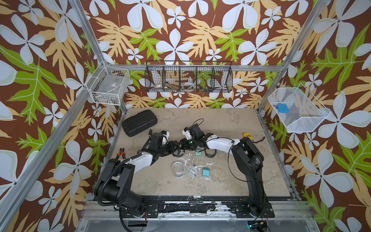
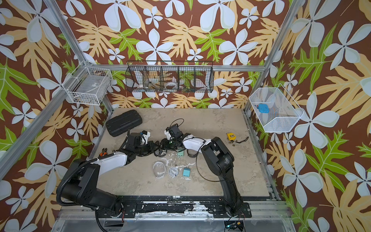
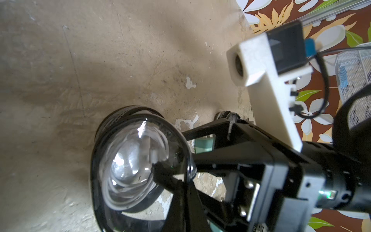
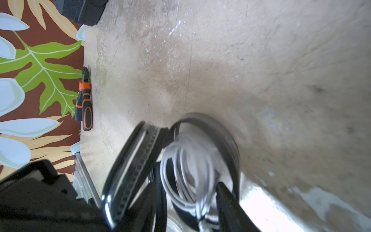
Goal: Pack away charging kits
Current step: Place the charging cable in the storage bag, then pick up the plug from the center of the board.
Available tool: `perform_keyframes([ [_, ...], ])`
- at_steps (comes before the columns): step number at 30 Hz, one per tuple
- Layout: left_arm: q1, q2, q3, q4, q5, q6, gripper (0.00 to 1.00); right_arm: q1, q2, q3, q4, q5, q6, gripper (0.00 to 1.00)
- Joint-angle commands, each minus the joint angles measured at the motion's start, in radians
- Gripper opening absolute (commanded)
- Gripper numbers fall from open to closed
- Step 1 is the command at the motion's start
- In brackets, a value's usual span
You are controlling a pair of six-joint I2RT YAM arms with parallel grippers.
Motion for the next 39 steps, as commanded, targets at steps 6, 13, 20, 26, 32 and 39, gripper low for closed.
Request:
perform_keyframes([
  [6,0.0,0.006,0.021,-0.06,0.002,0.056,0.0,-0.019,-0.106,-0.055,-0.019,0.025,-0.124,0.59],
  [13,0.0,0.009,0.033,-0.091,-0.028,0.072,0.0,-0.041,-0.201,-0.094,-0.114,0.176,-0.203,0.72],
  [20,0.0,-0.003,0.034,-0.093,-0.05,0.054,0.0,-0.042,-0.288,-0.206,-0.181,0.381,-0.234,0.81],
  [26,-0.001,-0.046,0.026,-0.092,-0.054,0.036,0.0,-0.045,-0.307,-0.299,-0.147,0.369,-0.191,0.84],
  [32,-0.001,-0.078,0.044,-0.109,-0.05,0.035,0.0,-0.046,-0.274,-0.283,-0.132,0.336,-0.192,0.82],
  [39,-0.001,-0.093,0.043,-0.114,-0.046,0.035,0.0,-0.062,-0.213,-0.262,-0.125,0.319,-0.199,0.78],
])
